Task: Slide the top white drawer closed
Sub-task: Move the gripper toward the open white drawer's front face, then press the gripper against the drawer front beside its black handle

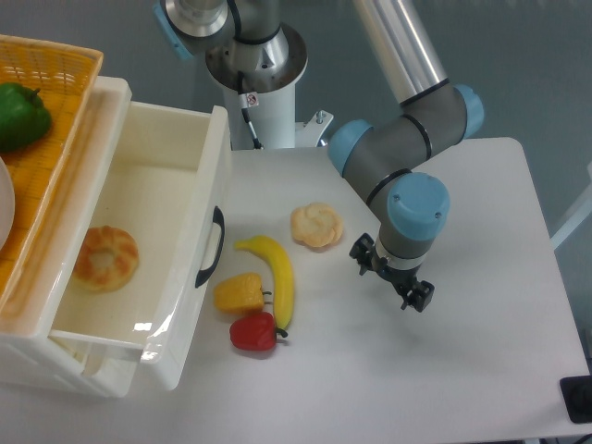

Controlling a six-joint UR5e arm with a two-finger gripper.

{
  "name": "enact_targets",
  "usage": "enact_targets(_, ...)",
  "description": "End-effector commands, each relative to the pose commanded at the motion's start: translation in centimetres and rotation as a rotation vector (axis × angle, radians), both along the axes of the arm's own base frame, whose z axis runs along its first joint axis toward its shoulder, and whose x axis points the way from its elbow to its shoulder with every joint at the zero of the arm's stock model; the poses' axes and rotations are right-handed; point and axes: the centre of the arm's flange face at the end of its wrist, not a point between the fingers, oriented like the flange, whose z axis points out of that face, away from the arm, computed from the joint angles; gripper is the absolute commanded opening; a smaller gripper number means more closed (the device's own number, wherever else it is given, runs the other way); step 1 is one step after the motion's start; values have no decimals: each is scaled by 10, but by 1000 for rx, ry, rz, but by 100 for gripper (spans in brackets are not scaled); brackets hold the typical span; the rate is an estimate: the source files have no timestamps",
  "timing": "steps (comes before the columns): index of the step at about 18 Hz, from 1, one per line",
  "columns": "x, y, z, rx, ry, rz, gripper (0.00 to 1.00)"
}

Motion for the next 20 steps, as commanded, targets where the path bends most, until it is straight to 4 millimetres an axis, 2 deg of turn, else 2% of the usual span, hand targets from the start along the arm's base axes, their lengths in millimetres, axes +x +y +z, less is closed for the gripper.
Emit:
enact_targets(2,17,9,13,35,-29,83,100)
enact_targets(5,38,29,15,78,-87,150,96)
enact_targets(7,58,41,24,74,-90,192,82)
enact_targets(10,81,53,29,75,-128,240,53)
enact_targets(11,86,55,33,89,-150,251,43)
enact_targets(13,97,57,43,103,-198,282,30)
enact_targets(18,119,45,67,57,-312,335,9)
enact_targets(20,125,48,68,71,-353,343,0)
